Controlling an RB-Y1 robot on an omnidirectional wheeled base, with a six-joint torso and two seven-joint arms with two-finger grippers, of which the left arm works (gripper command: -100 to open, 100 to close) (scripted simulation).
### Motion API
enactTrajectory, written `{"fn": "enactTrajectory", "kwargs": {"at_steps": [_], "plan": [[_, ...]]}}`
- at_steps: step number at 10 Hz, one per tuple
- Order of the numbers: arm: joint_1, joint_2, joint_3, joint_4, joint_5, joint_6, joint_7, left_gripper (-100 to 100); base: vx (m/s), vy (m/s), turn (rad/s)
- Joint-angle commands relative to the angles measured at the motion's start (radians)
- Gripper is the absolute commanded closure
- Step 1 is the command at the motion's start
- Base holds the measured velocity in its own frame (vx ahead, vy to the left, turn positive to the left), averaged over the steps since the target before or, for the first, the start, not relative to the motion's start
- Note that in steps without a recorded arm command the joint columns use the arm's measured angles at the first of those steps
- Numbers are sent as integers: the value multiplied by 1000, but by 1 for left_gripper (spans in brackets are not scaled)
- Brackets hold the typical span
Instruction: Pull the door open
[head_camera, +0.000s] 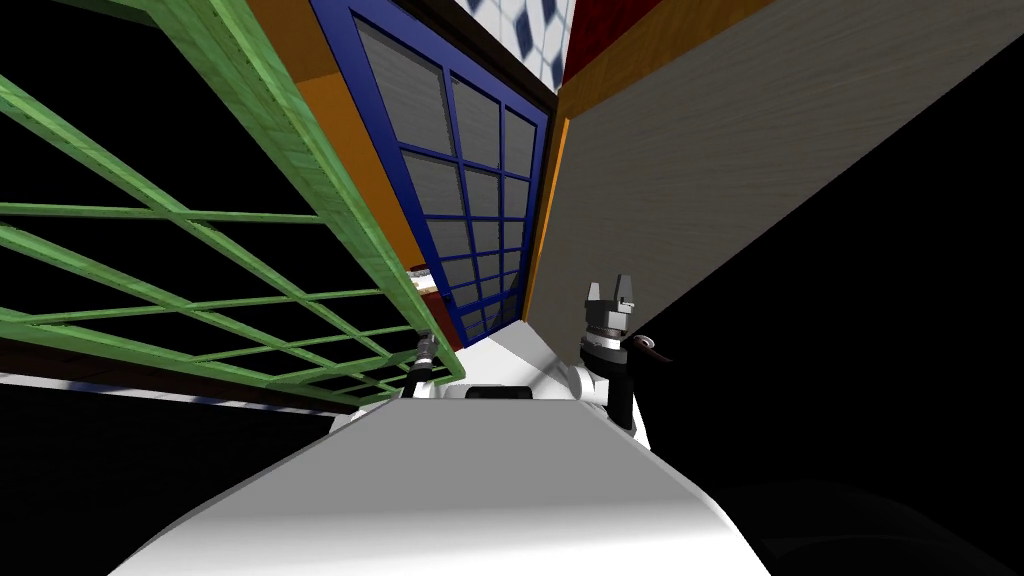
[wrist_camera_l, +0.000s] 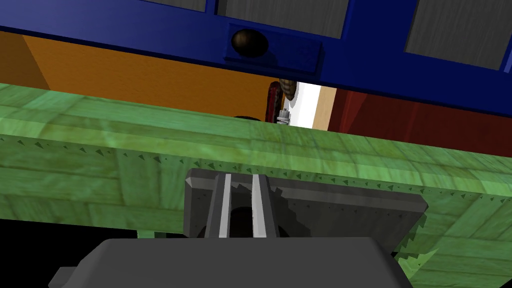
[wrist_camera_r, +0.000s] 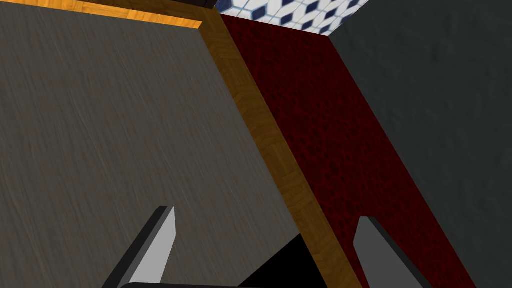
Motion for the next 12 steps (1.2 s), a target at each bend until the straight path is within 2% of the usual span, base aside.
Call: {"fn": "enactTrajectory", "kwargs": {"at_steps": [1,3,4,7,12], "plan": [[0,20,2,33,15,-7,43,100,-16,2,-21],[-6,23,-10,40,23,-10,85,100,-40,22,-35],[-23,12,-22,26,31,-18,110,-100,-76,17,-103],[-29,9,-27,28,49,-17,163,-100,-92,5,-60],[-44,1,-39,32,94,-16,297,-100,-73,26,-36]]}}
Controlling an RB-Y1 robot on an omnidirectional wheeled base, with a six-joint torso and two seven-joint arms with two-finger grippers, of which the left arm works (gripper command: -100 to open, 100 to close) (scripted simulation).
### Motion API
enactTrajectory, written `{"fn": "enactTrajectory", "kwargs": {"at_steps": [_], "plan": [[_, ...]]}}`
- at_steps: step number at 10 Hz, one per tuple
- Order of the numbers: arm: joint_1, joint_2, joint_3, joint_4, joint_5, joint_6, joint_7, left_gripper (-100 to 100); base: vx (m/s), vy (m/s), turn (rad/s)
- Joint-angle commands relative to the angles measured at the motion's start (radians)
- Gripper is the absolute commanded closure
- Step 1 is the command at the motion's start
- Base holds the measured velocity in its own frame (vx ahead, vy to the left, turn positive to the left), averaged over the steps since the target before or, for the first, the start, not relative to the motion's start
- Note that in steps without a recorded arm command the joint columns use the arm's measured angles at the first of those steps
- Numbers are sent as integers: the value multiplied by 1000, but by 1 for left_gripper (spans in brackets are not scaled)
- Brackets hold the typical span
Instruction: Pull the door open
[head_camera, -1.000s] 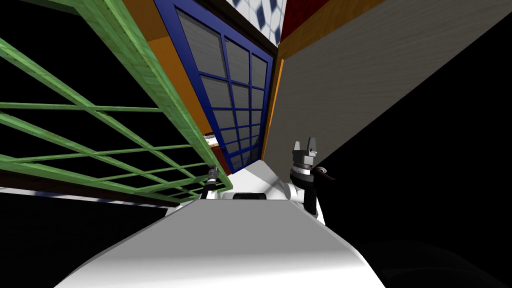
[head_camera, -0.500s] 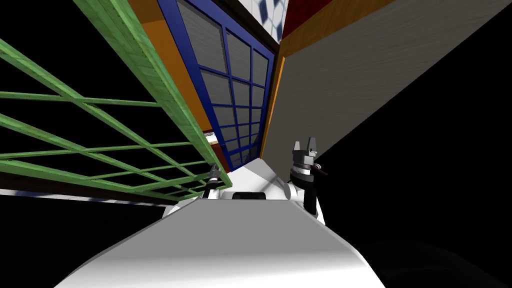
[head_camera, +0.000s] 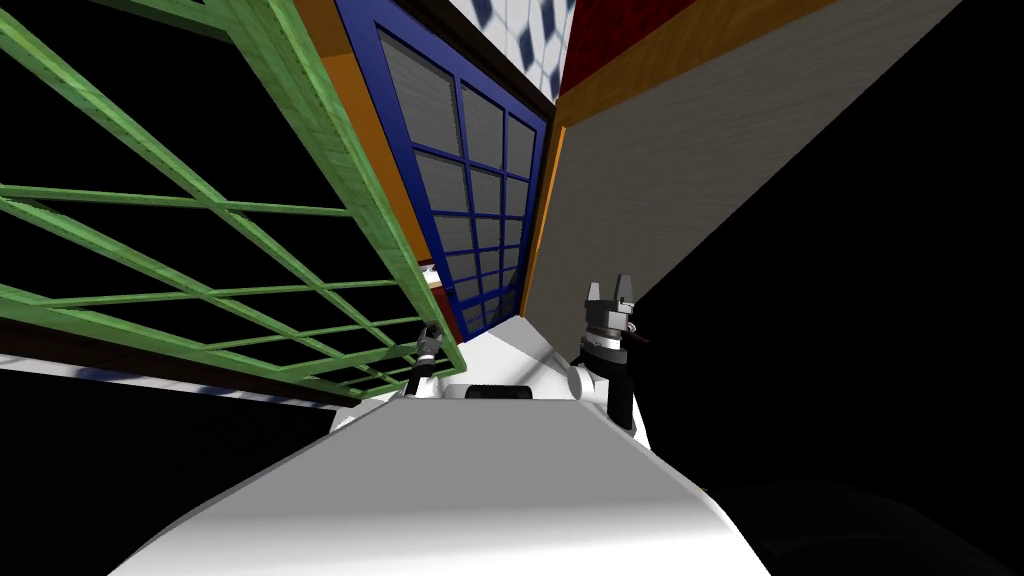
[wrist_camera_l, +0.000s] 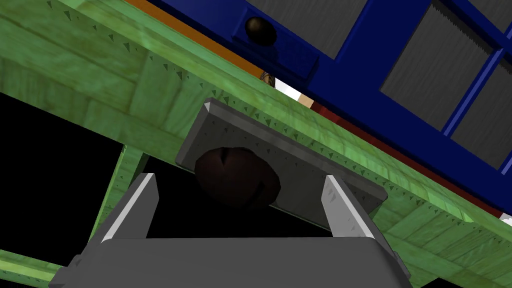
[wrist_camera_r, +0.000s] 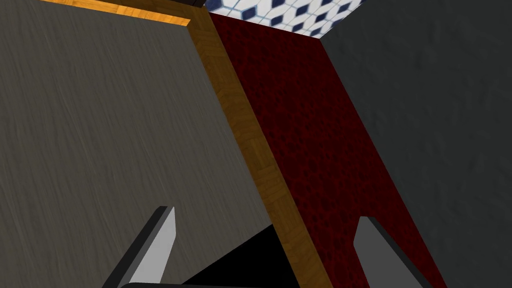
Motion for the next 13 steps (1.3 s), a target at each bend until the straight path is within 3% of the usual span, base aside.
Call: {"fn": "enactTrajectory", "kwargs": {"at_steps": [1,13], "plan": [[-4,-4,-5,-2,17,3,50,-100,-82,19,-58],[-30,-20,-26,6,96,6,338,-100,-48,15,-41]]}}
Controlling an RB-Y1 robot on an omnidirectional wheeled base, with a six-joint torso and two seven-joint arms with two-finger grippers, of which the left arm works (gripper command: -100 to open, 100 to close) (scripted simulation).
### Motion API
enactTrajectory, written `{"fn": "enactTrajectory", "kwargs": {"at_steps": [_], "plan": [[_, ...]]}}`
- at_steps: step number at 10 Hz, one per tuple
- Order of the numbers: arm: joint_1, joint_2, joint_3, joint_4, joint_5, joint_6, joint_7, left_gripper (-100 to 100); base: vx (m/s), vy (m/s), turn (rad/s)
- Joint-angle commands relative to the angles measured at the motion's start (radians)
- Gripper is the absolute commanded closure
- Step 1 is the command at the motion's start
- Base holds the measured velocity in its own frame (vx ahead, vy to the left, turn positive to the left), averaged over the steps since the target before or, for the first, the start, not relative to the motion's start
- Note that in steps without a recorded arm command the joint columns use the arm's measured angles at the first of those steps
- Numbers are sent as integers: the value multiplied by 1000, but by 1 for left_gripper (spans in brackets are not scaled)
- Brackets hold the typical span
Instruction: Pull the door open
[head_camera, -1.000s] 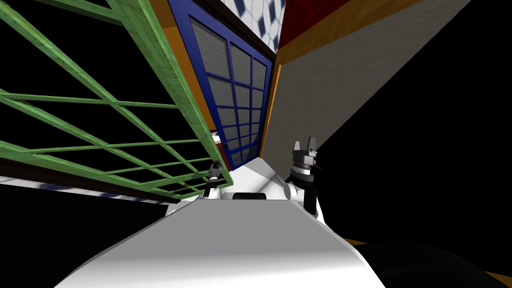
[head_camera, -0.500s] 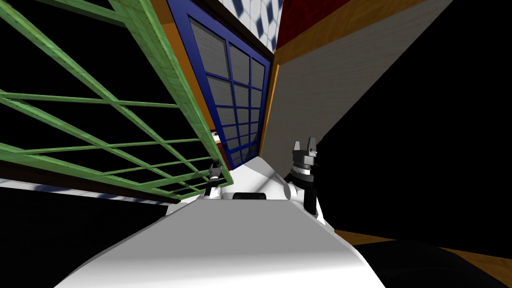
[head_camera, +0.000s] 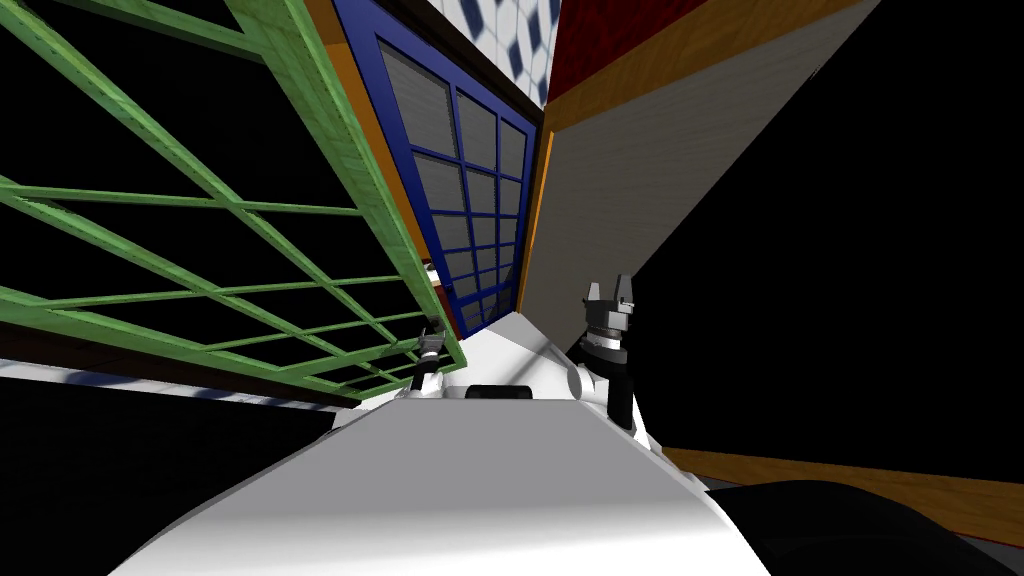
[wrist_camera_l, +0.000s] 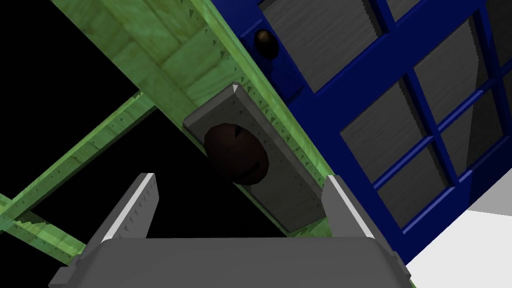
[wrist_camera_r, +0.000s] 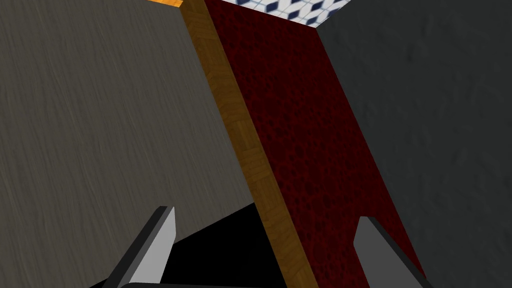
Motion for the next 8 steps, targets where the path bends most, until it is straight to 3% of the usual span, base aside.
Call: {"fn": "enactTrajectory", "kwargs": {"at_steps": [1,8], "plan": [[-4,-3,-4,1,14,1,50,-100,-43,16,-44],[-19,-14,-16,5,59,4,215,-100,-49,16,-42]]}}
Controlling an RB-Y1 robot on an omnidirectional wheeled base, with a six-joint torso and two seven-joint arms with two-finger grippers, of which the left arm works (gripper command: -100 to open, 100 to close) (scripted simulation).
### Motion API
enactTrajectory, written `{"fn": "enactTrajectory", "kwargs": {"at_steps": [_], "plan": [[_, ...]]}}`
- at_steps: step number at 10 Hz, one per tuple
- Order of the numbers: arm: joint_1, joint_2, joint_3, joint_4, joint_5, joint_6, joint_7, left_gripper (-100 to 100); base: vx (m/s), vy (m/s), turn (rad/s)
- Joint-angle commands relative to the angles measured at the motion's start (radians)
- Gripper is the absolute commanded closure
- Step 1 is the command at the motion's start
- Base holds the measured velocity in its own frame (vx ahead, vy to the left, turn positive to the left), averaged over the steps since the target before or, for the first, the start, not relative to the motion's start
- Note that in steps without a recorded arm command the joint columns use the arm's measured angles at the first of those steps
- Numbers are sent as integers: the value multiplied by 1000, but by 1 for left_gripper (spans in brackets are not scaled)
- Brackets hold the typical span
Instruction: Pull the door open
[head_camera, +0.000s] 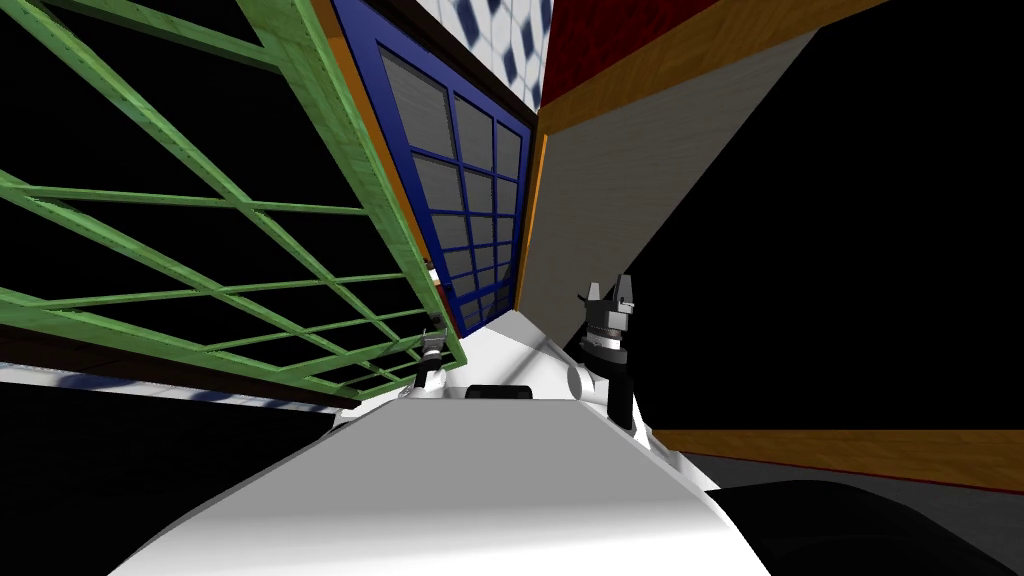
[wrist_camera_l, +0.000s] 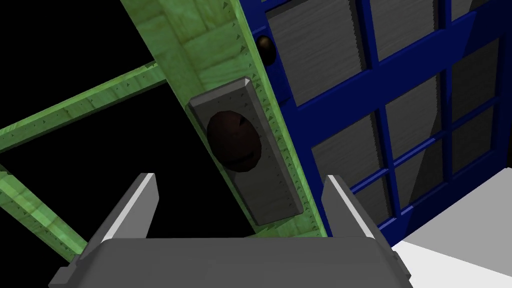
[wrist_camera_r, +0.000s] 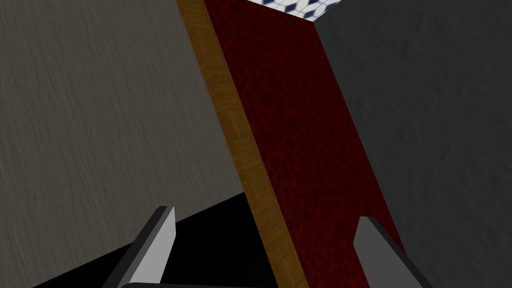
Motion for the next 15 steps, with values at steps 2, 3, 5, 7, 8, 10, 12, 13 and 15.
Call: {"fn": "enactTrajectory", "kwargs": {"at_steps": [2,3,5,7,8,10,12,13,15], "plan": [[-8,-5,-6,3,23,1,76,-100,-62,9,-49],[-8,-5,-6,3,23,1,86,-100,-47,10,-23],[-14,-10,-12,5,43,3,148,-100,-47,16,-44],[-20,-15,-17,7,61,4,204,-100,-85,20,-57],[-23,-17,-19,8,69,5,230,-100,-80,28,-44],[-27,-20,-23,9,83,6,269,-100,-69,15,-39],[-32,-25,-28,11,99,7,313,-100,-82,15,-38],[-34,-26,-29,12,104,7,327,-100,-90,20,-43],[-18,2,-27,14,103,5,347,-100,38,1,-54]]}}
